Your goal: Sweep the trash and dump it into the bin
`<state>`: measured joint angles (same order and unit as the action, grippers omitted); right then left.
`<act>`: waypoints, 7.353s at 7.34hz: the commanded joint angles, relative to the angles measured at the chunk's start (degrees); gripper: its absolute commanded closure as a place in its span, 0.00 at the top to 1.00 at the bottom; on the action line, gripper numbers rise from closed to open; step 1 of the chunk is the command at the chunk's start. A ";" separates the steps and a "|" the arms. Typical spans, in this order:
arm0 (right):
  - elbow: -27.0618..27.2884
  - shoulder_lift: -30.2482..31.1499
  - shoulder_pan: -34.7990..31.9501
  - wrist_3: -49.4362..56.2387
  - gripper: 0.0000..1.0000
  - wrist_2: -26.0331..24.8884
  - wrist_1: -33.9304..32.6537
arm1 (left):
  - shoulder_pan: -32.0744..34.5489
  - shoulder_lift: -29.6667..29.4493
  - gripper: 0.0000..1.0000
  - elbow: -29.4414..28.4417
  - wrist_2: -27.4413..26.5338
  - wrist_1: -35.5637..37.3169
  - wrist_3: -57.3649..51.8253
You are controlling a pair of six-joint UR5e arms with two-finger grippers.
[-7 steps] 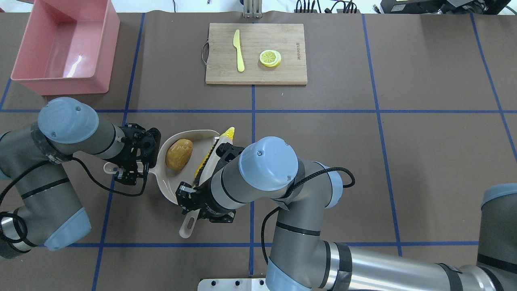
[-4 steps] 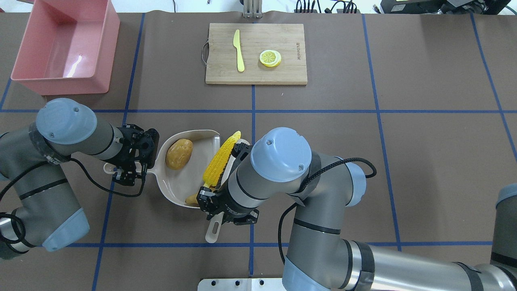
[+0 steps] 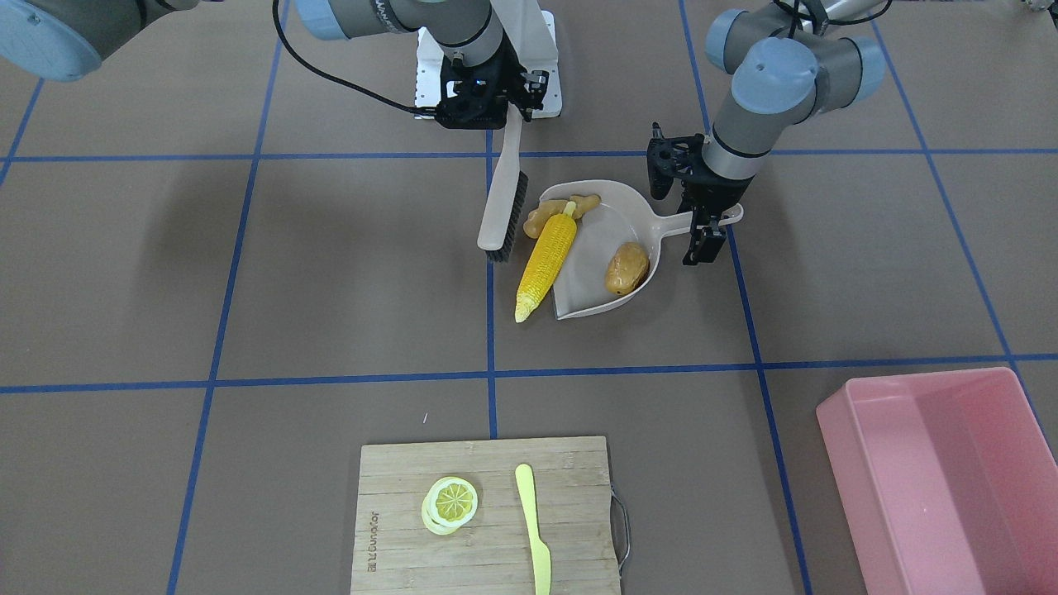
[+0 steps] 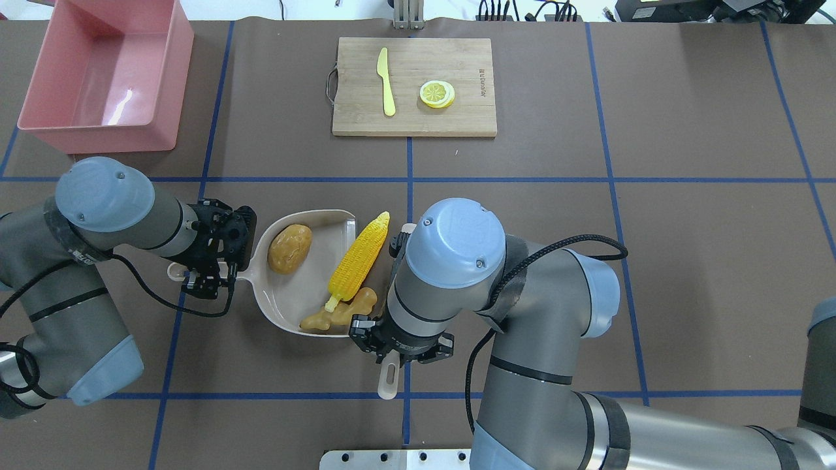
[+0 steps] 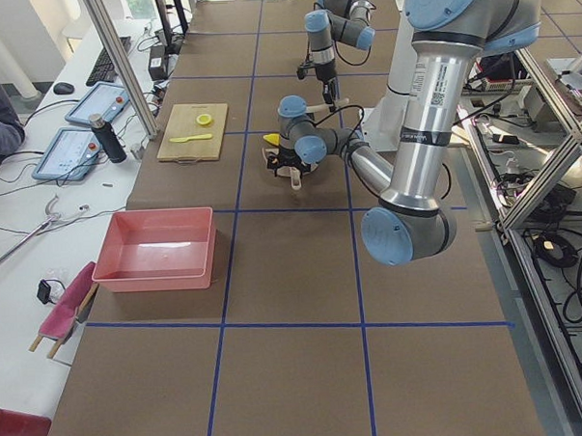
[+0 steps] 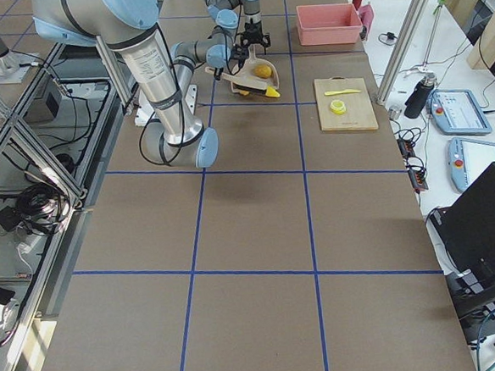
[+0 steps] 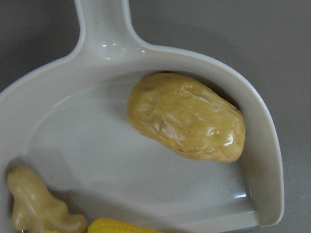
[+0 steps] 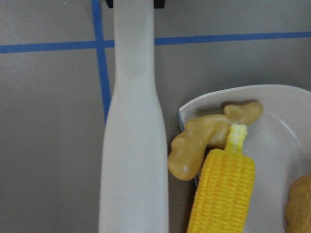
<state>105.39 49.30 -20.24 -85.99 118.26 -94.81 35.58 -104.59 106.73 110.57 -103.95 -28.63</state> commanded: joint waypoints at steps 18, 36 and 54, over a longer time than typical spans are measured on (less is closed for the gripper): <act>-21.89 -13.80 5.65 4.87 0.00 -6.12 4.28 | 0.98 1.32 0.22 2.16 2.64 4.02 9.30; 21.26 23.44 -26.86 46.20 0.00 4.26 -25.16 | 4.66 2.81 0.00 3.30 8.43 -10.20 17.89; -1.58 55.73 -40.15 66.30 0.00 9.36 11.32 | 50.81 0.56 0.00 -9.78 17.53 11.89 1.85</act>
<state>104.70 105.41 -60.39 -19.68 127.63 -83.77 86.05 -100.09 98.77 131.19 -98.11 -23.01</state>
